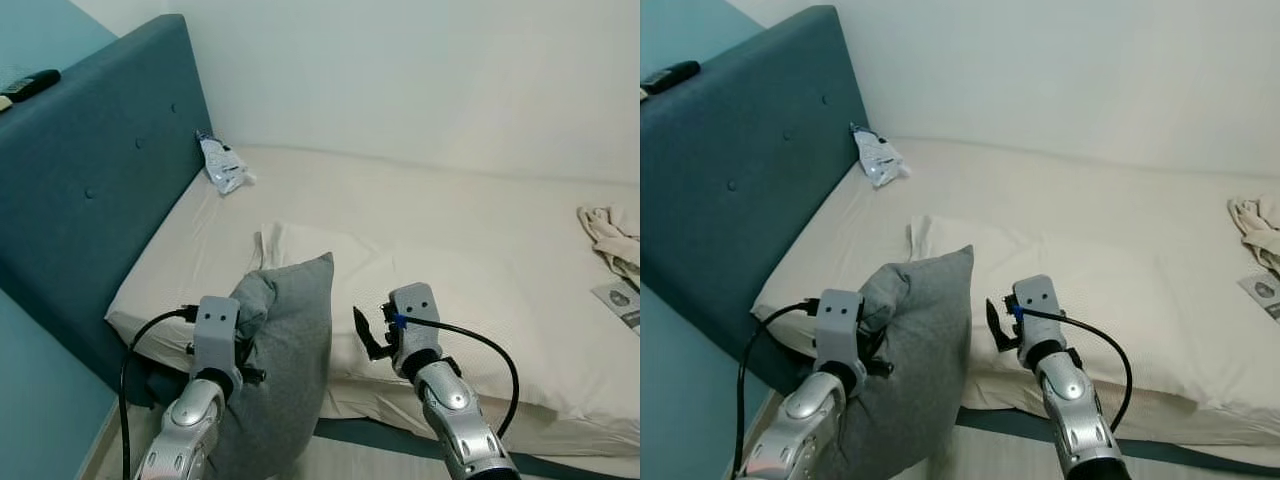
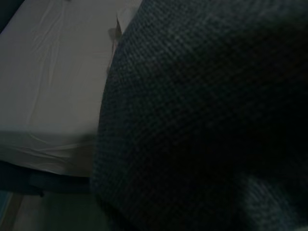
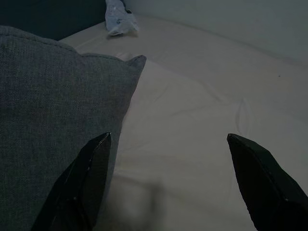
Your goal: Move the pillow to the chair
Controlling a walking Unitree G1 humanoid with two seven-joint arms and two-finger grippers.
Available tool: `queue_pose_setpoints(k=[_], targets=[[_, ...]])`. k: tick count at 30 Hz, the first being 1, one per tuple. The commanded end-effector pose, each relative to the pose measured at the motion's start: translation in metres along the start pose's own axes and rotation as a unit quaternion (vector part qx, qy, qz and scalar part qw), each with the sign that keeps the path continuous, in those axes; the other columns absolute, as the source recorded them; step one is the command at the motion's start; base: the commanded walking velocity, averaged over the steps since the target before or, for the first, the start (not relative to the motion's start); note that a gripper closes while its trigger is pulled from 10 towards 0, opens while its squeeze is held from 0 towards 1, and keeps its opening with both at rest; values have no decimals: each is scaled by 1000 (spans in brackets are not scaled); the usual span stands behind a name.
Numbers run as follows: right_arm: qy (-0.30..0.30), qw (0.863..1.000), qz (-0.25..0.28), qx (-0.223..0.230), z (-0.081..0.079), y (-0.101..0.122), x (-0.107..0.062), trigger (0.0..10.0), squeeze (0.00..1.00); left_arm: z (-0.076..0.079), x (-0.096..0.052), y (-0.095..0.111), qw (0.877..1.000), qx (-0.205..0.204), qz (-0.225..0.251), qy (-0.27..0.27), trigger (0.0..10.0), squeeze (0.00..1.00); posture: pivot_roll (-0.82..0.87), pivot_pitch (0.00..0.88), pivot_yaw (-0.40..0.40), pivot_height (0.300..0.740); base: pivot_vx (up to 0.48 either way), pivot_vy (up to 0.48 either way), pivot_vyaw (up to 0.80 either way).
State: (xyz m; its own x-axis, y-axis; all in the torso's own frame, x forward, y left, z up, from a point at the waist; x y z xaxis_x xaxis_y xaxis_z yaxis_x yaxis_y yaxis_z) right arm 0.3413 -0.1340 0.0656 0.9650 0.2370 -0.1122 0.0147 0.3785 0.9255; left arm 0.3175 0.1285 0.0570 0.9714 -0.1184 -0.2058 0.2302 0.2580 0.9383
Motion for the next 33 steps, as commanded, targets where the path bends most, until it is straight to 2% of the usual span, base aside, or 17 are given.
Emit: queue_pose_setpoints(k=[1, 28, 33], targets=[[-6, 1000, 1, 8, 1, -2, 0, 10000, 0, -3, 1, 19, 999, 13, 35, 5, 10000, 0, 23, 42, 15, 740, 0, 0, 800], [-8, 1000, 5, 8, 5, 0, 0, 10000, 0, -4, 3, 20, 999, 13, 36, 7, 10000, 0, 18, 46, 12, 740, 0, 0, 800], [-18, 999, 14, 34, 7, 2, -1, 10000, 0, -4, 3, 19, 999, 13, 35, 6, 10000, 0, 17, 44, 12, 740, 0, 0, 518]])
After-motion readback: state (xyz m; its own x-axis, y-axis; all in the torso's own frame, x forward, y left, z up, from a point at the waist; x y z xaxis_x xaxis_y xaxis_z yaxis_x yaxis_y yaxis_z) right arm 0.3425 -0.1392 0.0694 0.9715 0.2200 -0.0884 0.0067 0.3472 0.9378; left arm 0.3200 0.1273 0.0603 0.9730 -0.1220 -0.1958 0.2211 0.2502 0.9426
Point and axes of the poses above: a point about 5 cm out from each wrist's last joint towards the gripper, its own x axis pointing out of the wrist towards the gripper, its own y axis along the axis of the wrist's last joint, z = x × y, the point moved 5 cm from there along x, pointing out of the wrist towards the gripper, and after that the axes turned 14 degrees about -x, right-handed, at the moved point
